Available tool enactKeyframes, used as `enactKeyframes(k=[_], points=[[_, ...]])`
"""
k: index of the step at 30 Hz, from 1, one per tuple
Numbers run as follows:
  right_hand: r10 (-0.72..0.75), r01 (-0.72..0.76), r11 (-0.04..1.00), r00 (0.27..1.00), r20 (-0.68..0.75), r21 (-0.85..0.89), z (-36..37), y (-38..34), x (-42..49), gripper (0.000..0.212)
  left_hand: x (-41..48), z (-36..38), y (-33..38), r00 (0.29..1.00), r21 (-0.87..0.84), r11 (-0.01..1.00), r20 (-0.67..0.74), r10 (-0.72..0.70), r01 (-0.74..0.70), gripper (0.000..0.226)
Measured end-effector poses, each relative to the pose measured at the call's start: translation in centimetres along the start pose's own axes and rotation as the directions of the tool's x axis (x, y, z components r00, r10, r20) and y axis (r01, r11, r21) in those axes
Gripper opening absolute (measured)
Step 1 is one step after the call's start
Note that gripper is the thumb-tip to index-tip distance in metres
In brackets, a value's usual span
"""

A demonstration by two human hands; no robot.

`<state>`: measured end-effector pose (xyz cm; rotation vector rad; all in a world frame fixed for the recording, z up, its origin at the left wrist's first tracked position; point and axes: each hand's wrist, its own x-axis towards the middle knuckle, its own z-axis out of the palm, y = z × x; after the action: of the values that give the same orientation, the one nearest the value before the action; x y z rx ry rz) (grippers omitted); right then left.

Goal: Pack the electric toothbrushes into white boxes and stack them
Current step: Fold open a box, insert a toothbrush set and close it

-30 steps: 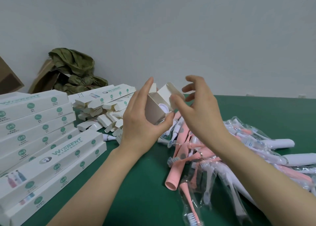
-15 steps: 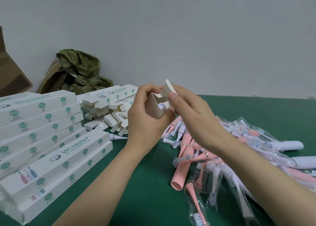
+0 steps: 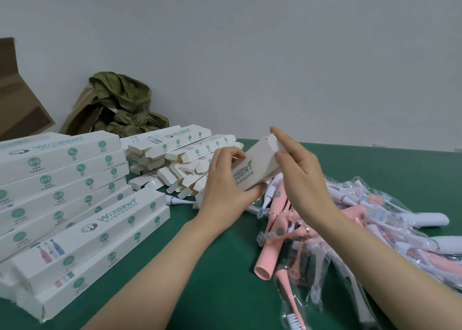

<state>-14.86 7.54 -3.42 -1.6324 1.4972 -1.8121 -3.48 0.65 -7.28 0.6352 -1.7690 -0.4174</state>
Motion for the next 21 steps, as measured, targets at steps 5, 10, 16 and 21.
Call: enactKeyframes(k=[5, 10, 16, 21], points=[[0.038, -0.033, 0.997, 0.997, -0.069, 0.063, 0.2, 0.4, 0.2, 0.038, 0.0, 0.3, 0.1, 0.999, 0.013, 1.000, -0.037, 0.023, -0.023, 0.061], [0.022, -0.017, 0.998, 0.995, -0.095, 0.054, 0.1, 0.2, 0.2, 0.036, -0.1, 0.3, 0.4, 0.997, 0.070, 0.996, -0.046, 0.064, -0.061, 0.057], [-0.041, 0.035, 0.992, 0.998, -0.047, -0.121, 0.0, 0.3, 0.0, 0.039, -0.1, 0.3, 1.0, 0.997, 0.036, 0.999, -0.077, 0.027, -0.024, 0.054], [-0.183, 0.167, 0.949, 0.982, -0.038, -0.266, 0.1, 0.4, -0.5, 0.042, 0.1, 0.2, 1.4, 0.994, 0.024, 0.999, -0.098, 0.042, -0.040, 0.051]])
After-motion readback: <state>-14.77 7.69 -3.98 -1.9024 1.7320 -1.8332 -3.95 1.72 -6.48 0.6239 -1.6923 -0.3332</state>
